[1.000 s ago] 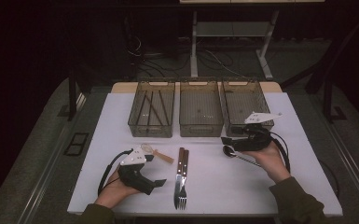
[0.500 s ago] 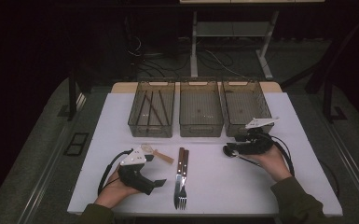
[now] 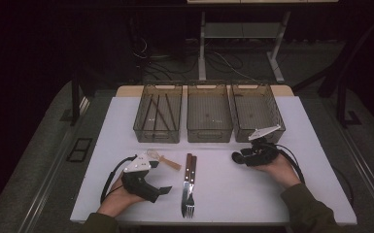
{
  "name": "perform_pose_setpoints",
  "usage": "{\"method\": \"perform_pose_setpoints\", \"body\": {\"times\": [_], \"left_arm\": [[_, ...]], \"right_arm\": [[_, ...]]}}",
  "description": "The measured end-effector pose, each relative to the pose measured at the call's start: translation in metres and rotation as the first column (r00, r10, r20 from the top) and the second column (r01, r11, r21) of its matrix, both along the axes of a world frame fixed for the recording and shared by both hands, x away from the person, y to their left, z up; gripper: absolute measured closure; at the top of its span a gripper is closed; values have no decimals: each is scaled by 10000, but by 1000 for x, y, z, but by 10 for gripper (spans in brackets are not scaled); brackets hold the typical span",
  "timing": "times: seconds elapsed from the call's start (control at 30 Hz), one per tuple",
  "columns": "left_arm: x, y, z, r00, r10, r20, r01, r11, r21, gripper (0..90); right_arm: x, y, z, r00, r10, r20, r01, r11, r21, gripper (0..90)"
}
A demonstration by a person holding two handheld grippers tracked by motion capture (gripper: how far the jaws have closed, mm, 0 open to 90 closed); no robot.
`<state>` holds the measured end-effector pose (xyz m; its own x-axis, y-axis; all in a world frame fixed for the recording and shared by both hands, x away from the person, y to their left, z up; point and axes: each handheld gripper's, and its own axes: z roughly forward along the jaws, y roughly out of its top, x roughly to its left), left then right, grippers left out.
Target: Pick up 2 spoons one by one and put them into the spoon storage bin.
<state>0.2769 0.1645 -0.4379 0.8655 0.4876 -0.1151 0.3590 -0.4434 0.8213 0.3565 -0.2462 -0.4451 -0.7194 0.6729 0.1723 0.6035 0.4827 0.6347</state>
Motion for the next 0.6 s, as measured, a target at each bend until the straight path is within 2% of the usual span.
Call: {"method": "perform_pose_setpoints", "body": {"times": [0.2,0.4,0.6], "left_arm": [[-2,-3,-1,10000,-56,-20,56,10000,60,0],[0,-3,-1,9999,-134,-39,134,9999,36,0],[0,-4,-1,9999,-155,-33,155,9999,-2,0]], "right_arm": [[-6,2,-1,9982,299,511,-281,9989,-365,557],[-8,0,-1,9966,561,606,-537,9977,-407,610],[-10,-1,-2,9932,918,717,-887,9950,-450,618]]}}
